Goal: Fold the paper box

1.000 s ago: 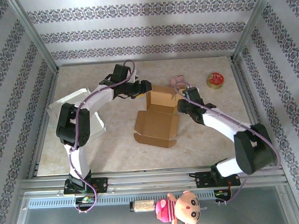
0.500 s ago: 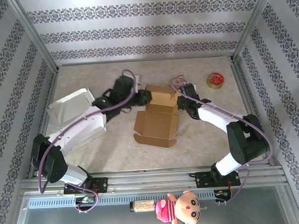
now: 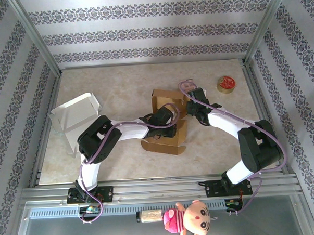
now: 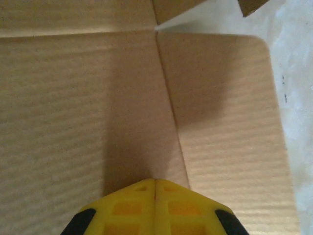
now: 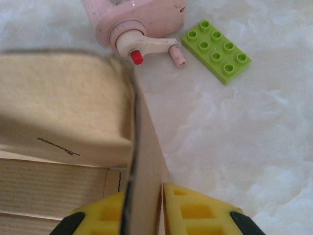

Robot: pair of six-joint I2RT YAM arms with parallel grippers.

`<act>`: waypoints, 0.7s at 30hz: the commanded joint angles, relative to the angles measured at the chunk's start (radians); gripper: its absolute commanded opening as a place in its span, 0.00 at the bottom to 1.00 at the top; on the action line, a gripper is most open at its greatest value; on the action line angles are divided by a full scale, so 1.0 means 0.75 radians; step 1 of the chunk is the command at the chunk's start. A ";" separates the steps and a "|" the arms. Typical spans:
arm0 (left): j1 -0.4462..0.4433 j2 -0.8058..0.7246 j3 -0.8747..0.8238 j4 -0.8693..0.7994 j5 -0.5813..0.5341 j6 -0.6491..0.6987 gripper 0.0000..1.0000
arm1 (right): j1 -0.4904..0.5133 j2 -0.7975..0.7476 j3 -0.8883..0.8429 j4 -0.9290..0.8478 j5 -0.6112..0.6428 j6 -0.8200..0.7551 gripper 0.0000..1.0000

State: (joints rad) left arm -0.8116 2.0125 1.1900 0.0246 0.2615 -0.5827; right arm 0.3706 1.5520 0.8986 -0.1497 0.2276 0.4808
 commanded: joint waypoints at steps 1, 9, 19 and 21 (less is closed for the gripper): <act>-0.018 0.050 0.056 0.053 0.004 0.042 0.00 | 0.004 -0.007 0.034 -0.066 -0.009 0.073 0.16; 0.002 0.179 0.088 0.035 -0.033 0.045 0.00 | 0.003 -0.032 0.098 -0.149 -0.148 0.249 0.14; 0.019 0.221 0.119 -0.016 -0.065 0.056 0.00 | -0.006 -0.049 0.197 -0.253 -0.184 0.366 0.14; 0.021 0.223 0.117 -0.017 -0.065 0.055 0.00 | -0.013 -0.048 0.215 -0.264 -0.204 0.364 0.14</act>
State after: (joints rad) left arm -0.8078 2.1166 1.2953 0.0948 0.2497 -0.5598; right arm 0.3683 1.5509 1.0077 -0.3389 0.1139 0.7136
